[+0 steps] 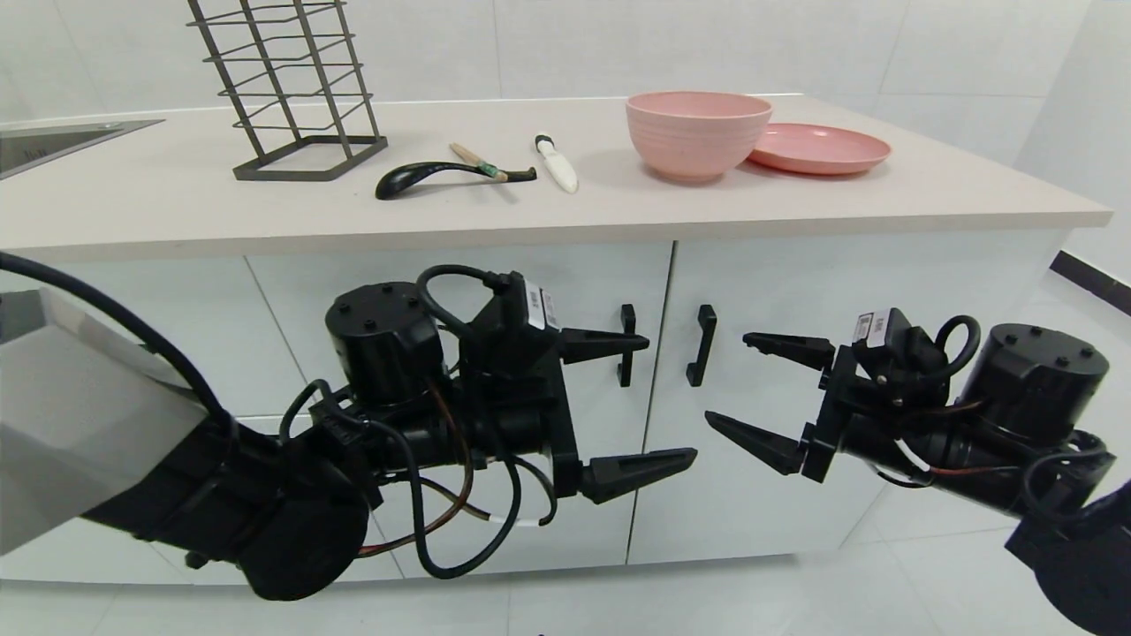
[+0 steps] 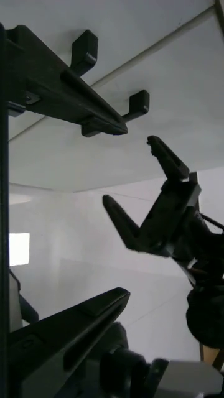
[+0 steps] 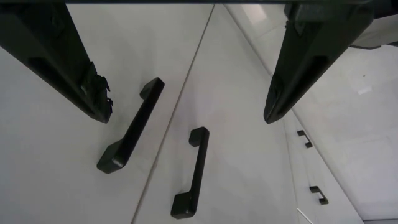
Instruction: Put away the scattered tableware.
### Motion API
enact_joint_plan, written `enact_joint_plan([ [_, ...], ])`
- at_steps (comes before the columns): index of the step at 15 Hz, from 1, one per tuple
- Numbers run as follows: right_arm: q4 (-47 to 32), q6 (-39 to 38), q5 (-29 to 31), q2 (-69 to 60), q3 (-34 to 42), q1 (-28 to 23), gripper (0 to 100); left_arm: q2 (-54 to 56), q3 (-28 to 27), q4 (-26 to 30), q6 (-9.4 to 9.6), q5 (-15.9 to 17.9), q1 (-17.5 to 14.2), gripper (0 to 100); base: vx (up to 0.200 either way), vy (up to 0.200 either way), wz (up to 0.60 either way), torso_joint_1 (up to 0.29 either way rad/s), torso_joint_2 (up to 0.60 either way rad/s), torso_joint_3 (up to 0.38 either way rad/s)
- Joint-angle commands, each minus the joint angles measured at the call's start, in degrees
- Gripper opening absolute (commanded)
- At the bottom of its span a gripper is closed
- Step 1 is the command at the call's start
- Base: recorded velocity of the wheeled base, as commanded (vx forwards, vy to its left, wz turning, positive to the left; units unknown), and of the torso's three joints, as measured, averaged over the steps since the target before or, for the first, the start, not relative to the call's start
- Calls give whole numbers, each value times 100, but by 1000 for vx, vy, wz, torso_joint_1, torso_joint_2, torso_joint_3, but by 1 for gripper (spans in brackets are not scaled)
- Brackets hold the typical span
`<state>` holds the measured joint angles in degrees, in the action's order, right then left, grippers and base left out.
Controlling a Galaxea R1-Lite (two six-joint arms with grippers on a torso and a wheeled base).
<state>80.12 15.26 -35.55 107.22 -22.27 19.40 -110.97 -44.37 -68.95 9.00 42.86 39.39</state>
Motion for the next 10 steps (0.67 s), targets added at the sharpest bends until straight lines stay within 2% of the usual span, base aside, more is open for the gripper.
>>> enact_joint_plan([
  [1, 4, 29, -84, 353, -234, 12, 100, -329, -265, -4, -30, -67, 25, 100, 0, 0, 0, 0, 0, 0],
  [6, 13, 56, -181, 678, -559, -32, 100, -443, -511, -57, -197, 38, 8, 100, 0, 0, 0, 0, 0, 0],
  [10, 83, 73, -356, 792, -638, -50, 100, -724, -977, -48, -258, -76, -72, 100, 0, 0, 0, 0, 0, 0],
])
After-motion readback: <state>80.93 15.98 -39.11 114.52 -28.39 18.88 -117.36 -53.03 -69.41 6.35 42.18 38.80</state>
